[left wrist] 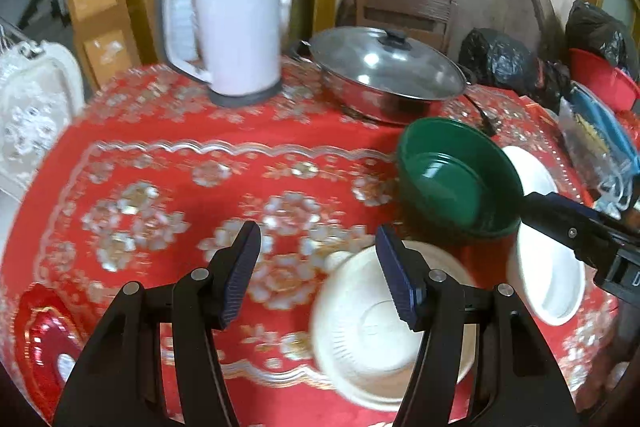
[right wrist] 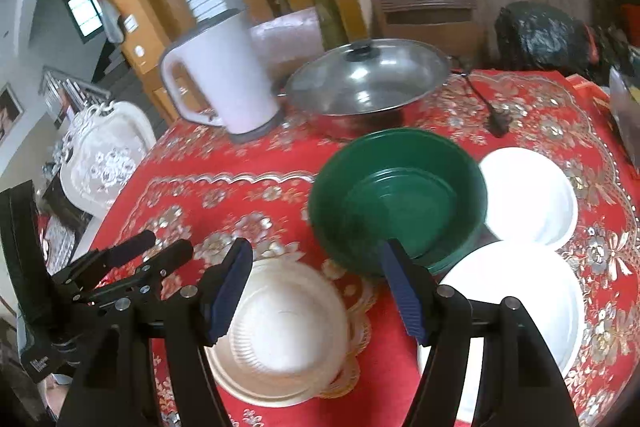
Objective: Organize plates and bowls
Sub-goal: 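Move both tools to the green bowl beside the steel pot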
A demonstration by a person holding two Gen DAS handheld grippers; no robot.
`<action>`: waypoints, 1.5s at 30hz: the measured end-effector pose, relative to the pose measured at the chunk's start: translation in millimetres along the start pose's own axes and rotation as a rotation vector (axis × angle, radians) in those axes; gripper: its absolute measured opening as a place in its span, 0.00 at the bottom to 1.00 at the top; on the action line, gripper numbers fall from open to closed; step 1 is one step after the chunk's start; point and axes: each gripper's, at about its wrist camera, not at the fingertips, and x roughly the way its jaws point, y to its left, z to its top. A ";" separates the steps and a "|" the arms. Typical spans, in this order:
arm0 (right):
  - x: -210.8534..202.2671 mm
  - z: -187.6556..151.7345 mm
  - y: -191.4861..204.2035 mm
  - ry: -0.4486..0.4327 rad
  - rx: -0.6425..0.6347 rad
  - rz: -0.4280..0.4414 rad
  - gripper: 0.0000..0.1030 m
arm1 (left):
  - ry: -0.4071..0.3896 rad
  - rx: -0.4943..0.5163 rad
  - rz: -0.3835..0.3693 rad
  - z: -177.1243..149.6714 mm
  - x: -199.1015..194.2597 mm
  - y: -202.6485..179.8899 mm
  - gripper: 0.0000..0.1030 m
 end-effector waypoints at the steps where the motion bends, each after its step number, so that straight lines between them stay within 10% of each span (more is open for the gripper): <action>1: 0.4 2.5 -6.2 0.001 0.012 -0.004 0.66 | 0.007 -0.001 -0.007 3.3 3.1 -3.3 0.59; 27: 62.6 41.9 -114.6 0.142 0.205 -0.054 0.66 | 0.160 0.036 -0.070 42.5 90.1 -63.8 0.59; 45: 99.1 40.8 -77.9 0.214 0.158 0.014 0.67 | 0.197 -0.071 -0.034 45.4 114.6 -14.8 0.59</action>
